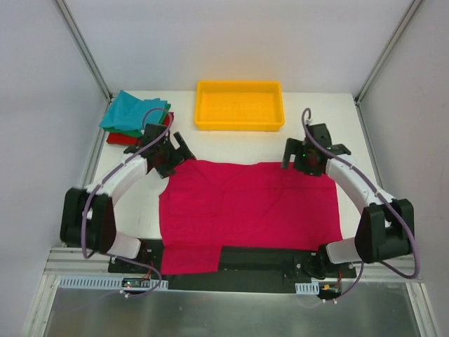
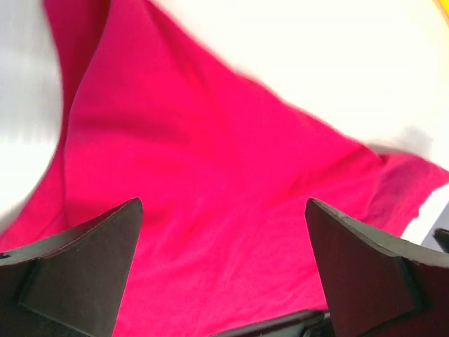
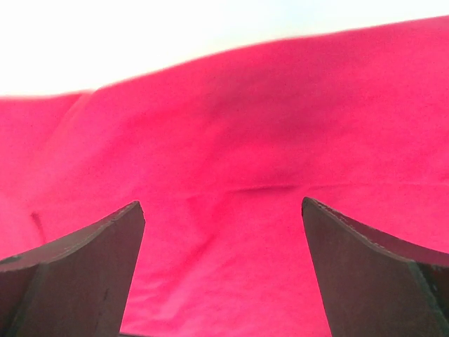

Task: Fold and stack the t-shirts
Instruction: Fold the flattened tshirt in 1/3 of the way

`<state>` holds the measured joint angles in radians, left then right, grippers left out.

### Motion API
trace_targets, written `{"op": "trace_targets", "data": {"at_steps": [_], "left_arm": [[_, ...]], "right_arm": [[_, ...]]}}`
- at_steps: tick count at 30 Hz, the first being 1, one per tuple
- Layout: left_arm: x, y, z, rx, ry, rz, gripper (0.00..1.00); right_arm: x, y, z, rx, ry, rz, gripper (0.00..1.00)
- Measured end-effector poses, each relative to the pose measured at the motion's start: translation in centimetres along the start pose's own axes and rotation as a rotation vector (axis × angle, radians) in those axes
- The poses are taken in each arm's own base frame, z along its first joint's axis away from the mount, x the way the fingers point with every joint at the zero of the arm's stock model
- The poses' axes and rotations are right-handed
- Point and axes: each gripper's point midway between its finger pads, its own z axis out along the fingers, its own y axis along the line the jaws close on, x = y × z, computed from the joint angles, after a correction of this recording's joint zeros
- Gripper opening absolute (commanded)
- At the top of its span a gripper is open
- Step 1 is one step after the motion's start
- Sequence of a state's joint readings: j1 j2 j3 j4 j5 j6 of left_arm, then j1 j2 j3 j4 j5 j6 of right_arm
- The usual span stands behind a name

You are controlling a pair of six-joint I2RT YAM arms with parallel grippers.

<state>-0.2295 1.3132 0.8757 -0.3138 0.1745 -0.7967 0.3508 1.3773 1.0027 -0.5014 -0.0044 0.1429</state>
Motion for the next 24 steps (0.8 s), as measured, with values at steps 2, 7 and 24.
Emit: {"op": "trace_targets", "data": {"at_steps": [2,7,24], "left_arm": [[-1.2,-0.5,2.6,-0.024,0.021,0.012,0.99],[-3.0,-1.0,7.7,-0.066,0.062,0.044,0.99],[-6.3,1.3,11.6,-0.162,0.072,0.013,0.99]], "right_arm": [[-1.5,-3.4,0.6,0.048,0.000,0.072,0.96],[-3.6,-7.8,3.9,0.062,0.068,0.187,0.96],[-5.3,-12.9,8.7,-0.001,0.207,0.408,0.96]]}}
